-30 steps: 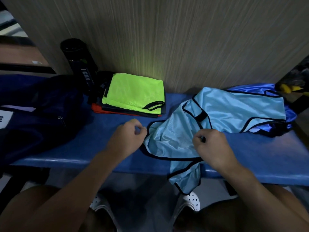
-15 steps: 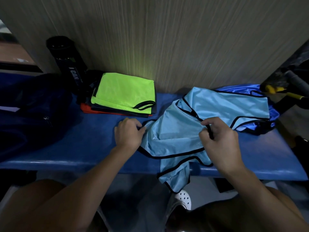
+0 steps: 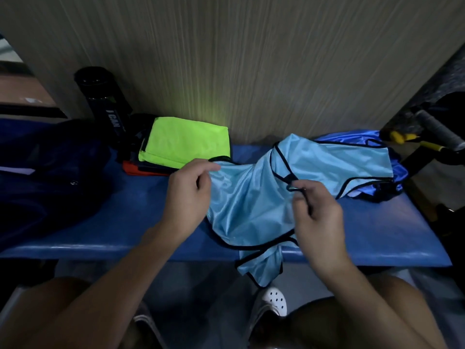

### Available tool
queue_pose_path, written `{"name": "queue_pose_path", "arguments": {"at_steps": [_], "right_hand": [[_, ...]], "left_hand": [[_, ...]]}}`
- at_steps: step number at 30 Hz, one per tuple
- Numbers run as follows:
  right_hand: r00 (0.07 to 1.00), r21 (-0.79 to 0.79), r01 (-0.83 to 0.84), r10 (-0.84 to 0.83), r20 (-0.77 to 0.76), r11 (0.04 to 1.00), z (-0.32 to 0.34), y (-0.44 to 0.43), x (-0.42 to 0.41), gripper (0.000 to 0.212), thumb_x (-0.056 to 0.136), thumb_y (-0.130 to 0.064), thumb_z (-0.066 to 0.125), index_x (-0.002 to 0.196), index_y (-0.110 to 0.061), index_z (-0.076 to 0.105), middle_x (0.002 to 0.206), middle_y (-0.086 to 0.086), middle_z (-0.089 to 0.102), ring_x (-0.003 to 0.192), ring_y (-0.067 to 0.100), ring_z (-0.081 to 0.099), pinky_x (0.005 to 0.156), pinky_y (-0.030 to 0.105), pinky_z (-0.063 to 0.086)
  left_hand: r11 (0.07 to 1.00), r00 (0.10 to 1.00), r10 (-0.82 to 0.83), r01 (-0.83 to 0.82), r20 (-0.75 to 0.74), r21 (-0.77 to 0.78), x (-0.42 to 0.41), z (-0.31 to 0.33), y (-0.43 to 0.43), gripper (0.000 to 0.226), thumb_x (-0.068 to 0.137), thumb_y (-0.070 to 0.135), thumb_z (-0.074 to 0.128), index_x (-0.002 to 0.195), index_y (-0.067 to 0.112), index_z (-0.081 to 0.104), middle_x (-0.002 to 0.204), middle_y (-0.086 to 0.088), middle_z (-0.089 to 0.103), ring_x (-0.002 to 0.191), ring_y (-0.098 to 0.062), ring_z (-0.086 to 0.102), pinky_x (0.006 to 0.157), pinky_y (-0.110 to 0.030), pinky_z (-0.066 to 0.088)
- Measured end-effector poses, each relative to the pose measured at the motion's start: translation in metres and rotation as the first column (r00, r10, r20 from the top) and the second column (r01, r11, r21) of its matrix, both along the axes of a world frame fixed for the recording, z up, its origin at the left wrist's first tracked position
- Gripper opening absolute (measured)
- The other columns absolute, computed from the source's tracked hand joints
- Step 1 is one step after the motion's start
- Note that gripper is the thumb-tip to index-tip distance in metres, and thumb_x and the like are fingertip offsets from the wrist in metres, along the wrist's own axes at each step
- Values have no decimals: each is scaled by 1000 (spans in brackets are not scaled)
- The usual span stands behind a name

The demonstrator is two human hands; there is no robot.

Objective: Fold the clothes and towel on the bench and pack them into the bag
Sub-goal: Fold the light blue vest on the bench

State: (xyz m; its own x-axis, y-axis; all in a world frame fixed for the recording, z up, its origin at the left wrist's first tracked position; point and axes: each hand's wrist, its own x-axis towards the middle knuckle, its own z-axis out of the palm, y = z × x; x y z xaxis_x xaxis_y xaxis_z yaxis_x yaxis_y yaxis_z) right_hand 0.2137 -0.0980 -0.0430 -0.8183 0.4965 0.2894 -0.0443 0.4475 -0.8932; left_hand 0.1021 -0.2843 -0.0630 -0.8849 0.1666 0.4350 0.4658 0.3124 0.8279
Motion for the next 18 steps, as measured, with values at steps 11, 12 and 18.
{"name": "queue_pose_path", "arguments": {"at_steps": [11,12,18], "right_hand": [[899,39,-425,417,130,904,-11,-51,-28,55,82,-2,50,130,-28,50,111,-18,60,102,-2,58,84,9,43],[883,30,-452,443,152,891,-13,-52,-29,60,80,0,46,135,-24,47,115,-17,61,106,-4,56,86,7,41],[933,-5,-355,354,59,935,-21,-51,-31,58,79,-1,43,135,-17,42,104,-4,64,96,8,61,82,13,45]], "left_hand": [[945,903,-326,309,279,104,13,0,-6,24,85,27,76,108,21,72,95,9,73,88,3,65,80,-17,49],[941,900,-339,319,274,114,13,0,-7,20,86,22,76,106,20,74,94,6,74,87,-3,66,79,-21,51],[983,952,-182,173,246,58,9,-3,-9,31,96,16,63,71,-3,61,55,5,39,52,-6,32,49,-26,27]]}}
